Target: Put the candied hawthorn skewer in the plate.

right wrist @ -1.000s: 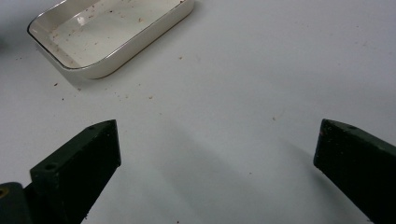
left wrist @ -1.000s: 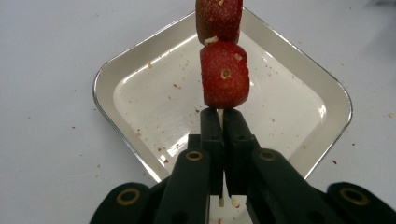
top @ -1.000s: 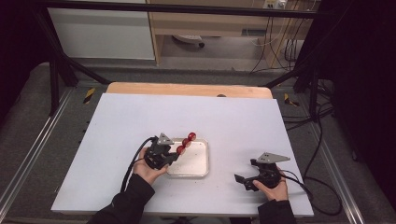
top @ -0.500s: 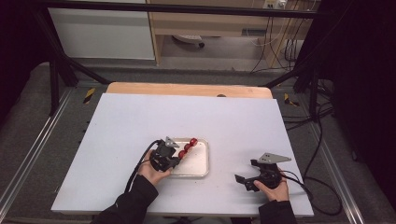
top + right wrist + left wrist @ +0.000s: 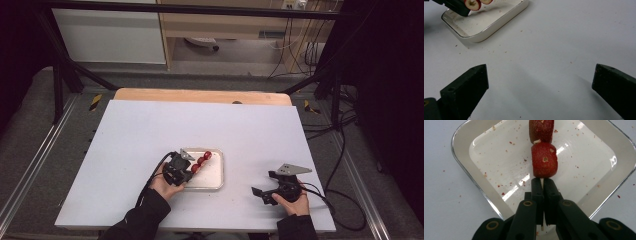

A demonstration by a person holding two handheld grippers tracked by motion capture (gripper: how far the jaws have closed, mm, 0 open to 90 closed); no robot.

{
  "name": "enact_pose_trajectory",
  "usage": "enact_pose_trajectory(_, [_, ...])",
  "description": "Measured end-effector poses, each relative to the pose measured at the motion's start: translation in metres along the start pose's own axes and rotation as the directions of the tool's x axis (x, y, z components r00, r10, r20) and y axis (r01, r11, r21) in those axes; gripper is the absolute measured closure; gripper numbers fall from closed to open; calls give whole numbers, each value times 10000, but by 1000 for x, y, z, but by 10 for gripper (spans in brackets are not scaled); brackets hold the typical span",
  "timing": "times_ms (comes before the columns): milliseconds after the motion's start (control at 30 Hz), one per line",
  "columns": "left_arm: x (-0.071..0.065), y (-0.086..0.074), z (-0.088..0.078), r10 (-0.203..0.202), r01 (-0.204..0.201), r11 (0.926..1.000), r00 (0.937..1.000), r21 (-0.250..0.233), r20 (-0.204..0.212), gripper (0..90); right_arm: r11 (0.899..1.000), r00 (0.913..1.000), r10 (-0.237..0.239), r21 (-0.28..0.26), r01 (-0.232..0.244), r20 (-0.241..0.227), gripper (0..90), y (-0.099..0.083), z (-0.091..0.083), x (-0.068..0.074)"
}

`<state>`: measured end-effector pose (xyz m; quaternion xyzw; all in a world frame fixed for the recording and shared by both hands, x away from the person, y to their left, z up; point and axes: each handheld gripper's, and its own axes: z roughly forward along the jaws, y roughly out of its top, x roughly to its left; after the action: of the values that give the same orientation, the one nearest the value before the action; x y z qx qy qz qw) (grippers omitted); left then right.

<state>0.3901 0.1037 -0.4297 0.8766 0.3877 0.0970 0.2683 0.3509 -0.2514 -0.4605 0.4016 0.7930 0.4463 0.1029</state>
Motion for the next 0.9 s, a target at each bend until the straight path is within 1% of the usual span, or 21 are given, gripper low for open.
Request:
enact_pose_trajectory(167, [0, 0, 0, -36, 36, 10000, 10000, -33, -8, 870, 10000, 10000, 15, 5, -15, 9, 12, 0, 0, 0])
enact_pose_trajectory(267, [0, 0, 0, 16, -16, 10000, 10000, -47, 12, 867, 10000, 10000, 17, 6, -17, 9, 12, 0, 0, 0])
enact_pose_trajectory(300, [0, -1, -1, 5, -5, 9999, 10000, -106, 3, 862, 10000, 10000, 20, 4, -20, 12, 12, 0, 0, 0])
enact_pose_trajectory(433, [3, -3, -6, 212, -209, 9990, 9997, -388, 79, 810, 10000, 10000, 21, 10, -21, -2, 12, 0, 0, 0])
enact_pose_trajectory(500, [6, -5, -11, 383, -372, 9972, 9991, -654, 152, 764, 10000, 10000, 26, 6, -26, -4, 12, 0, 0, 0])
enact_pose_trajectory(567, [8, -7, -16, 501, -481, 9949, 9985, -888, 200, 696, 10000, 10000, 23, -2, -23, 7, 11, 0, 0, 0])
enact_pose_trajectory(700, [16, -14, -27, 792, -741, 9910, 9960, -1118, 420, 547, 10000, 10000, 61, -10, -61, 4, 11, 0, 0, 0])
enact_pose_trajectory(767, [19, -19, -32, 843, -758, 9887, 9945, -1296, 614, 489, 10000, 10000, 80, -7, -80, 11, 11, 0, -1, 0])
enact_pose_trajectory(833, [23, -24, -37, 936, -832, 9865, 9932, -1410, 687, 430, 10000, 10000, 85, -22, -85, -6, 11, 0, -1, 0])
enact_pose_trajectory(900, [27, -30, -41, 943, -828, 9856, 9929, -1475, 729, 370, 10000, 10000, 82, -19, -82, -9, 11, 0, -1, 0])
